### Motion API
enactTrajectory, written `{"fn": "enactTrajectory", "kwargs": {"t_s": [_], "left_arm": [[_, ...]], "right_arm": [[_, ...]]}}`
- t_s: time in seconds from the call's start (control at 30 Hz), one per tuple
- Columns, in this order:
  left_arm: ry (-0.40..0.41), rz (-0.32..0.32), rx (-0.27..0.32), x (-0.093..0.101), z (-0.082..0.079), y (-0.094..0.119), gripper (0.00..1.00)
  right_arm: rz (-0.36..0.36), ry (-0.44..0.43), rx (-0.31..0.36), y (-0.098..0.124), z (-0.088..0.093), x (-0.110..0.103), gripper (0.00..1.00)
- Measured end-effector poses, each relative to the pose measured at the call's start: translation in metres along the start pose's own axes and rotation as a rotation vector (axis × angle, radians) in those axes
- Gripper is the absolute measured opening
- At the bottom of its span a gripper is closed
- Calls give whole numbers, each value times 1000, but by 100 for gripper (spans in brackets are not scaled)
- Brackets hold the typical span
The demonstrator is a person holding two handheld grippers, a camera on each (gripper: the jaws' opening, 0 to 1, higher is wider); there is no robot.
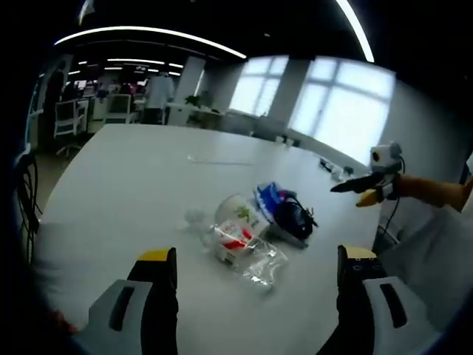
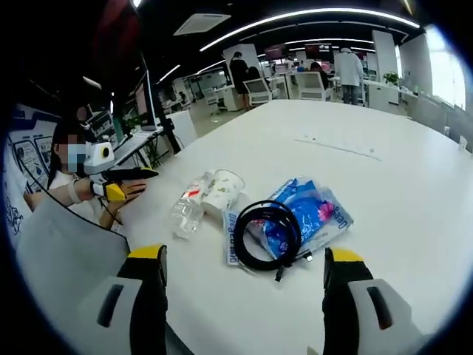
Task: Arrange the tabletop items into an orderly group along one side of the table until the central work area is clear of visible clutter.
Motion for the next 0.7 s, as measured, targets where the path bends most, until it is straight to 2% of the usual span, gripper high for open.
{"fn": "enactTrajectory", "kwargs": {"t_s": [0.43,0.7], "left_arm": [[6,3,25,-1,0,0,84],[-3,11,18,-1,4,3,82]], "right_arm": [[-30,39,-35,-23,-15,-18,82],[-48,52,-52,-47,-24,-28,79]]}}
Point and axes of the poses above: the point that each gripper's makers call its tool centre point, and the gripper's own axes: y roughly backward along the fingers, x roughly to its right, z roughly out of its underside, the point moved 5 cm from there along y, roughly backward along the fingers, and after that the axes turned 14 degrees about -y, right-handed, at the moved point
